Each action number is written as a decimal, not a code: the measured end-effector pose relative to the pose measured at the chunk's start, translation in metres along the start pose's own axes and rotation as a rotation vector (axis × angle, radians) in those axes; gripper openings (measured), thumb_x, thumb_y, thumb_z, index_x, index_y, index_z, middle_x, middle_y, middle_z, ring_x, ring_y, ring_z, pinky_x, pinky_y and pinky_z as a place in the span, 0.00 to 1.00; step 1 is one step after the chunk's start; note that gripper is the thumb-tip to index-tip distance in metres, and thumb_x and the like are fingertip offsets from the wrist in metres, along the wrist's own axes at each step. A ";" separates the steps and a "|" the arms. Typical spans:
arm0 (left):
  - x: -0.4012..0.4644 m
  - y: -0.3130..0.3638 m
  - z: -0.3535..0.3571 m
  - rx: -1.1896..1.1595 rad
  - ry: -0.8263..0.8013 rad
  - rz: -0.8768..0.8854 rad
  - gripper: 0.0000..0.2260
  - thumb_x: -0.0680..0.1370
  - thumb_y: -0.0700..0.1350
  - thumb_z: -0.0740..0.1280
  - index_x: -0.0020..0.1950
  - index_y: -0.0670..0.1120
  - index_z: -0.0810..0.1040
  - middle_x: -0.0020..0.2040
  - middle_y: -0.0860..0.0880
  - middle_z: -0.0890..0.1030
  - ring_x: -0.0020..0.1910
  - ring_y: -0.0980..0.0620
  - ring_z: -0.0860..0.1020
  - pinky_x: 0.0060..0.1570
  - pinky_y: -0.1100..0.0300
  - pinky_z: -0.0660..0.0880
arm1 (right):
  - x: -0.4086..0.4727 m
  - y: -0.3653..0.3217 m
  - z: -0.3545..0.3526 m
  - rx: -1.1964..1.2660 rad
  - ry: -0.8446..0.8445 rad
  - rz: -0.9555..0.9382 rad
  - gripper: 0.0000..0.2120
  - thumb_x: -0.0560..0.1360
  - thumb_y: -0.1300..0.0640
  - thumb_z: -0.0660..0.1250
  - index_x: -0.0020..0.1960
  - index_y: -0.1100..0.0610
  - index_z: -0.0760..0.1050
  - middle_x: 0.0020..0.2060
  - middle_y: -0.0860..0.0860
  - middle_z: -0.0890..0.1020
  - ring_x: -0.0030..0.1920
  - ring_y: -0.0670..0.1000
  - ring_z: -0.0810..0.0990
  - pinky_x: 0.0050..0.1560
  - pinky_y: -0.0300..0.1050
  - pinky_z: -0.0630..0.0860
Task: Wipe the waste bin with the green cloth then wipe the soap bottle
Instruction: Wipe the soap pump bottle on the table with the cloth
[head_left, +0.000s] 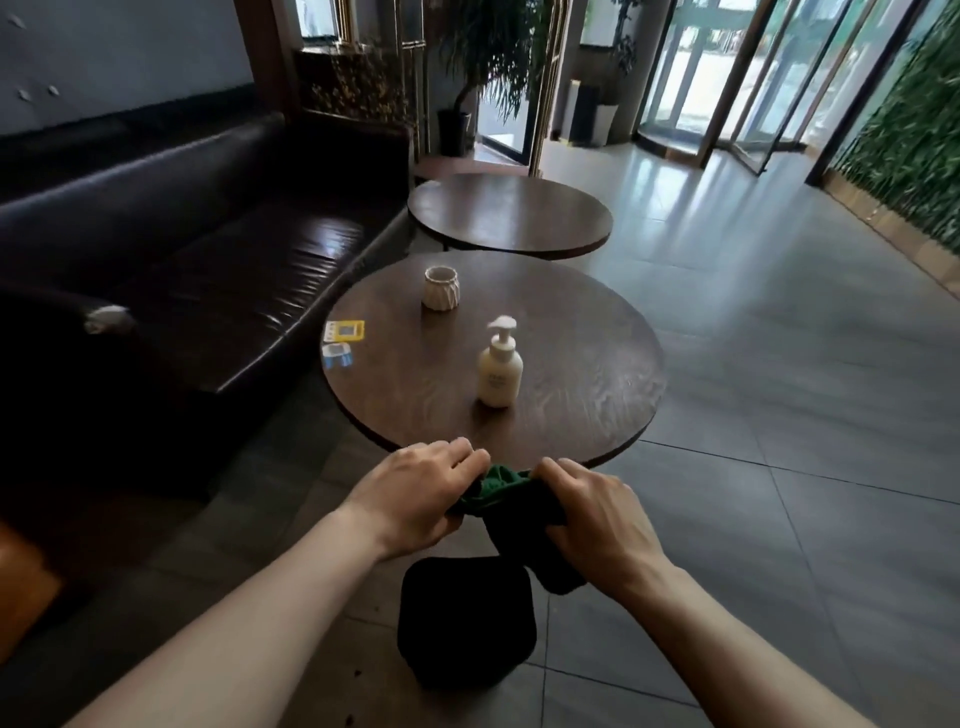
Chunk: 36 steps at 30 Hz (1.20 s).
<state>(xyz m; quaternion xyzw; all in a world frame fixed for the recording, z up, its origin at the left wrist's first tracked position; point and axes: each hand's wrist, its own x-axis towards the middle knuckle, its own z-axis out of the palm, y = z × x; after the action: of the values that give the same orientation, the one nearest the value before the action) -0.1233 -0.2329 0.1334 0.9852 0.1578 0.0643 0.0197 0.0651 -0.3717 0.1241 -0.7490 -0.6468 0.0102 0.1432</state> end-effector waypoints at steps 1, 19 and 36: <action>0.001 -0.001 -0.022 0.005 0.002 0.003 0.20 0.72 0.46 0.71 0.62 0.47 0.73 0.53 0.49 0.77 0.48 0.46 0.79 0.47 0.52 0.76 | 0.003 -0.010 -0.021 -0.008 -0.017 0.013 0.14 0.70 0.56 0.69 0.56 0.54 0.74 0.46 0.51 0.81 0.45 0.61 0.81 0.39 0.52 0.74; 0.023 -0.061 -0.236 0.059 0.197 0.131 0.21 0.72 0.46 0.72 0.61 0.48 0.69 0.51 0.48 0.76 0.47 0.45 0.80 0.42 0.50 0.77 | 0.080 -0.101 -0.219 -0.066 0.184 0.025 0.15 0.72 0.58 0.69 0.57 0.52 0.74 0.45 0.52 0.82 0.43 0.63 0.82 0.39 0.53 0.78; 0.095 -0.063 -0.191 -0.003 0.176 0.089 0.19 0.73 0.46 0.72 0.61 0.48 0.71 0.51 0.48 0.77 0.46 0.45 0.80 0.42 0.50 0.78 | 0.115 -0.026 -0.207 -0.143 0.122 0.046 0.14 0.73 0.57 0.71 0.58 0.51 0.76 0.45 0.50 0.82 0.42 0.60 0.83 0.38 0.53 0.79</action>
<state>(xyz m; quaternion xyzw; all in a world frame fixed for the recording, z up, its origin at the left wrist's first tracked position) -0.0788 -0.1403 0.3303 0.9818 0.1148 0.1515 0.0045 0.1004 -0.2983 0.3475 -0.7711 -0.6188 -0.0782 0.1281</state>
